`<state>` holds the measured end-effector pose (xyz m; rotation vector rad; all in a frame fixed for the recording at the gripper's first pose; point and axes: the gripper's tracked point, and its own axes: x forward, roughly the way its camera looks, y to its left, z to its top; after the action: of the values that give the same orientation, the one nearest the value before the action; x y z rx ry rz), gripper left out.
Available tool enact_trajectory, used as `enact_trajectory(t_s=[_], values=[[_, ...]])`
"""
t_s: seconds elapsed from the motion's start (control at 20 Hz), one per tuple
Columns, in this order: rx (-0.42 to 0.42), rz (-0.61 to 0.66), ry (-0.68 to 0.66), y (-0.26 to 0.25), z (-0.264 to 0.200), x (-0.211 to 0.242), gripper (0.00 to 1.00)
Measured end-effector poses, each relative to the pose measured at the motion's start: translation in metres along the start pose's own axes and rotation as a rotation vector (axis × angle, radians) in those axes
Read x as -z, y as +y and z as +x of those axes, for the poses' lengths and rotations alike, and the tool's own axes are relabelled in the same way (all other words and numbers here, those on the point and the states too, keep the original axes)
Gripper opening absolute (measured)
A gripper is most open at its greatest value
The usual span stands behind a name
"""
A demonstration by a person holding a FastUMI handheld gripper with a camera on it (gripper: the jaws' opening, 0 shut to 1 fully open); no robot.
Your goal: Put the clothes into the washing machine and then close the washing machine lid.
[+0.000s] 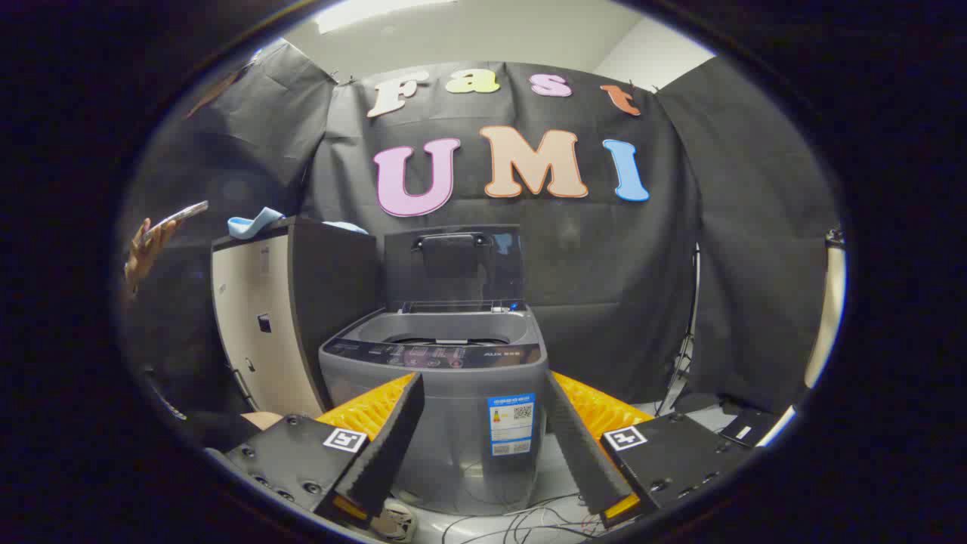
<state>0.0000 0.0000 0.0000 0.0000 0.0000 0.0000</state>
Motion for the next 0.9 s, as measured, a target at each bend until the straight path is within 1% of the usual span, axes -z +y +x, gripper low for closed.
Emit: enact_trajectory(t_s=[0.9], values=[[0.000, 0.015, 0.003, -0.0013, 0.0006, 0.0013, 0.98]])
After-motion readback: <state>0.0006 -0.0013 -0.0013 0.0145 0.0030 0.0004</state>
